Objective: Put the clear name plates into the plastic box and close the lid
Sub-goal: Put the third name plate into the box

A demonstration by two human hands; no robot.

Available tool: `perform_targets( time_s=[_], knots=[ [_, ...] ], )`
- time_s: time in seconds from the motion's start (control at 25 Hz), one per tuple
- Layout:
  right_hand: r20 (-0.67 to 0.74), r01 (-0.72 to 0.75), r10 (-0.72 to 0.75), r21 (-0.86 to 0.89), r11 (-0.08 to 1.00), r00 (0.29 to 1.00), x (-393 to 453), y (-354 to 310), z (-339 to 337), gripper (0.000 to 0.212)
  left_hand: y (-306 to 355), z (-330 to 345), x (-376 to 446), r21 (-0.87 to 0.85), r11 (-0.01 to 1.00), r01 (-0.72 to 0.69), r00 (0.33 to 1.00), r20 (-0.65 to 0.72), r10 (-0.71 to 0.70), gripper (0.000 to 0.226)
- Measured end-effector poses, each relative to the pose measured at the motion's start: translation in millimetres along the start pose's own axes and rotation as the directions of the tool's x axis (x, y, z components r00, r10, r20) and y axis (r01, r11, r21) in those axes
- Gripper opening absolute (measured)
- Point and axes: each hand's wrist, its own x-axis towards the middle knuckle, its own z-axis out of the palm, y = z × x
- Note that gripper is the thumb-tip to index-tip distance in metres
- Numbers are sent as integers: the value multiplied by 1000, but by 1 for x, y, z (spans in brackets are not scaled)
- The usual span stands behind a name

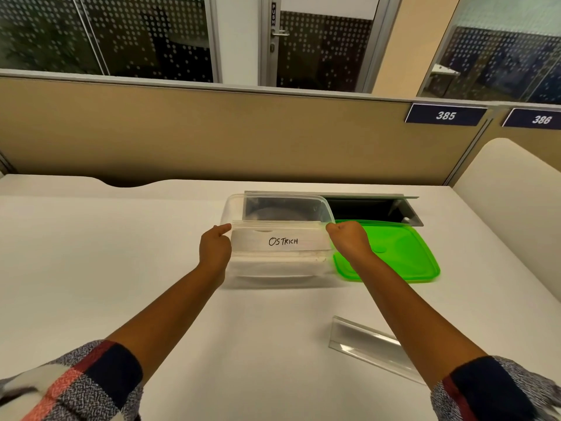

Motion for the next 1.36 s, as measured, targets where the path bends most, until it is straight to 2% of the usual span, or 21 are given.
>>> perform_targets(
  time_s=[0.12, 0.36, 0.52, 0.64, 0.84, 0.92, 1.04, 1.16, 1.28, 1.36],
  knots=[
    [28, 9, -6, -94, 996, 1000, 3, -5, 2, 33, 0, 1, 4, 53, 998, 24, 1000, 17, -25, 47],
    [12, 12, -9, -301, 954, 1000, 1, -10, 18, 38, -1, 7, 14, 232, 973, 4, 998, 60, -18, 33],
    [53, -55, 83, -401, 914, 995, -1, -11, 22, 43, 4, 13, 20, 410, 912, -1, 999, 45, -19, 33],
    [128, 18, 52, -493, 870, 990, 0, -12, 19, 38, 2, 16, 22, 555, 831, -44, 997, 78, 0, 40],
    [131, -10, 74, -431, 902, 989, 1, -10, 13, 41, -2, 11, 26, 681, 724, -115, 991, 134, 31, 52],
    [109, 24, 23, -413, 911, 994, -3, -8, 11, 37, -6, 8, 20, 686, 707, -172, 985, 141, 103, 51],
    [25, 159, -161, -356, 921, 987, -14, -3, 5, 38, -8, 1, 5, 697, 668, -261, 960, 116, 254, 53],
    [-37, 392, -418, -279, 877, 908, -36, 11, 2, 41, -13, -9, -16, 644, 670, -368, 900, 65, 432, 57],
    [-87, 489, -517, -221, 844, 852, -68, 33, 3, 43, -39, -16, -53, 578, 612, -539, 803, 133, 581, 59],
    [-79, 525, -549, -207, 825, 832, -90, 48, 7, 44, -64, -17, -80, 564, 577, -591, 779, 214, 589, 66]
  ],
)
